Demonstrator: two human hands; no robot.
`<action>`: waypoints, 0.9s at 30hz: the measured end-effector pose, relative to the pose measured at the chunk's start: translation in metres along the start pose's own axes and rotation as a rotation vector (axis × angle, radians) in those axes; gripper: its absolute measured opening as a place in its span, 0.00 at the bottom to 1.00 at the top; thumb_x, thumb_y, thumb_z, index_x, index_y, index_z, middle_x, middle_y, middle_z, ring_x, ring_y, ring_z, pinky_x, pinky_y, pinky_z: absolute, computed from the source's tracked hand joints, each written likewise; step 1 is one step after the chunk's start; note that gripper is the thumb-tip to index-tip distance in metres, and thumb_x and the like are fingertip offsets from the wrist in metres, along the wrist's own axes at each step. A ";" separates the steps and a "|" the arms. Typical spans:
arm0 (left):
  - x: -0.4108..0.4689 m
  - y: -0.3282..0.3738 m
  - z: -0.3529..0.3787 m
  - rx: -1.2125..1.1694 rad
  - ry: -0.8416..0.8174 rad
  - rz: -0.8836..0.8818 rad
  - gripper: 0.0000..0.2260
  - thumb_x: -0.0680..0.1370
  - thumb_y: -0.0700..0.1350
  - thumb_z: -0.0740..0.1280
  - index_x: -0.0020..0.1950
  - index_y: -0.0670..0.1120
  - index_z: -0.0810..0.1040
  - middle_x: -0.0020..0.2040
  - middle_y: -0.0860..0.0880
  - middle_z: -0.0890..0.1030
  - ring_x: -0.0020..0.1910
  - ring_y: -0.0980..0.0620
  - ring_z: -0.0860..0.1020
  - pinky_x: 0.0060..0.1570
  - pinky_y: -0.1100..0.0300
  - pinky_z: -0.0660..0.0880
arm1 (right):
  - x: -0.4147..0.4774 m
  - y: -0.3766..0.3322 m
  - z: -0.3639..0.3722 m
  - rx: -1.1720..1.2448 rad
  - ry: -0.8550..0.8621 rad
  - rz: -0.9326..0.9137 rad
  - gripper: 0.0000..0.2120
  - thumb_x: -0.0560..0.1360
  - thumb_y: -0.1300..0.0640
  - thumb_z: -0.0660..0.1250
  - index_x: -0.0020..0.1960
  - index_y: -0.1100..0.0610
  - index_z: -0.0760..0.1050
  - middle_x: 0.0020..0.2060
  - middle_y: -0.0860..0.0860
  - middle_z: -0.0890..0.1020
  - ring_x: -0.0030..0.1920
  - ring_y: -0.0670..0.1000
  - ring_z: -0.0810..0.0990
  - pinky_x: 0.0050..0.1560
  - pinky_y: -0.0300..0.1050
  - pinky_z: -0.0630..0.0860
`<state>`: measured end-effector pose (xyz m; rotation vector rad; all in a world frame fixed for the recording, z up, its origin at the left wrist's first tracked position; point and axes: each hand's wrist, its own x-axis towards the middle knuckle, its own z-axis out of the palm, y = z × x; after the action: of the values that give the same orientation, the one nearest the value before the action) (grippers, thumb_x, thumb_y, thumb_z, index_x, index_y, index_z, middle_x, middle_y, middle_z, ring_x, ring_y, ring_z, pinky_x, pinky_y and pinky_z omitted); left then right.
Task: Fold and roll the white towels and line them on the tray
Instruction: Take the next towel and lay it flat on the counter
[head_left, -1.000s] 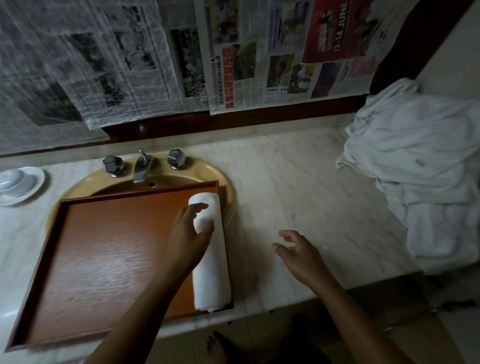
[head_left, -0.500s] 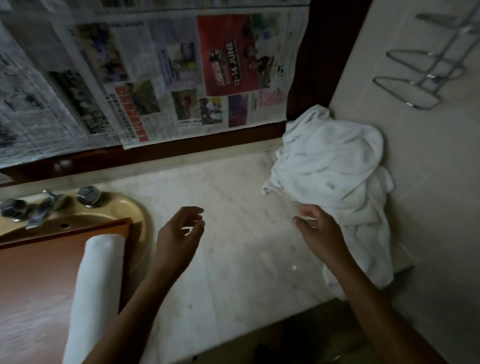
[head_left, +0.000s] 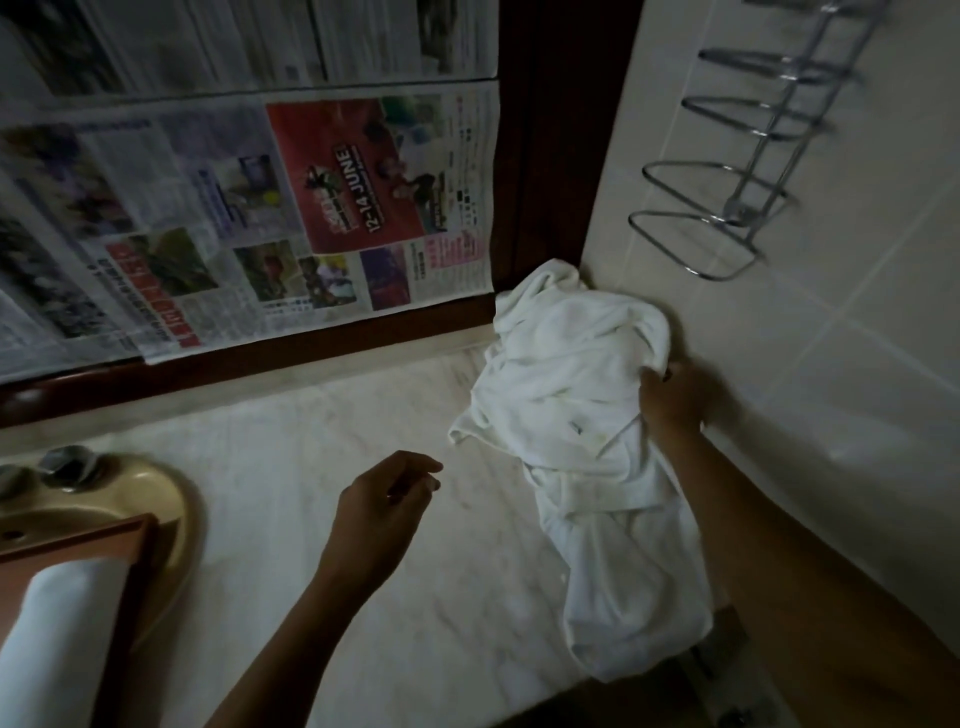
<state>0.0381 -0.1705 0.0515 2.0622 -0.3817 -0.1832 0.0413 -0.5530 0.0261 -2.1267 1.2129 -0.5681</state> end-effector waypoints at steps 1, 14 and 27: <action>0.002 0.002 0.000 0.002 -0.005 -0.008 0.11 0.79 0.40 0.69 0.51 0.57 0.83 0.44 0.58 0.86 0.45 0.60 0.84 0.44 0.64 0.79 | 0.004 -0.002 0.001 0.048 0.023 -0.029 0.26 0.77 0.46 0.61 0.56 0.71 0.77 0.53 0.70 0.80 0.56 0.69 0.79 0.58 0.61 0.75; 0.047 0.054 -0.007 0.113 0.113 0.186 0.33 0.74 0.52 0.77 0.76 0.54 0.66 0.71 0.54 0.72 0.65 0.56 0.73 0.60 0.60 0.73 | -0.126 -0.130 -0.088 0.364 -0.646 -0.742 0.11 0.84 0.54 0.63 0.56 0.37 0.77 0.49 0.36 0.83 0.53 0.36 0.79 0.56 0.33 0.72; -0.054 0.018 -0.099 -0.061 -0.262 0.021 0.16 0.76 0.48 0.76 0.59 0.52 0.74 0.52 0.56 0.82 0.49 0.57 0.83 0.46 0.56 0.82 | -0.192 -0.088 -0.092 0.279 -1.224 -0.594 0.17 0.78 0.48 0.70 0.66 0.50 0.79 0.60 0.49 0.84 0.62 0.51 0.82 0.66 0.57 0.76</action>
<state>0.0125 -0.0787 0.1149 1.9773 -0.5508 -0.4491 -0.0571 -0.3790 0.1411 -1.9614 -0.1655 0.3448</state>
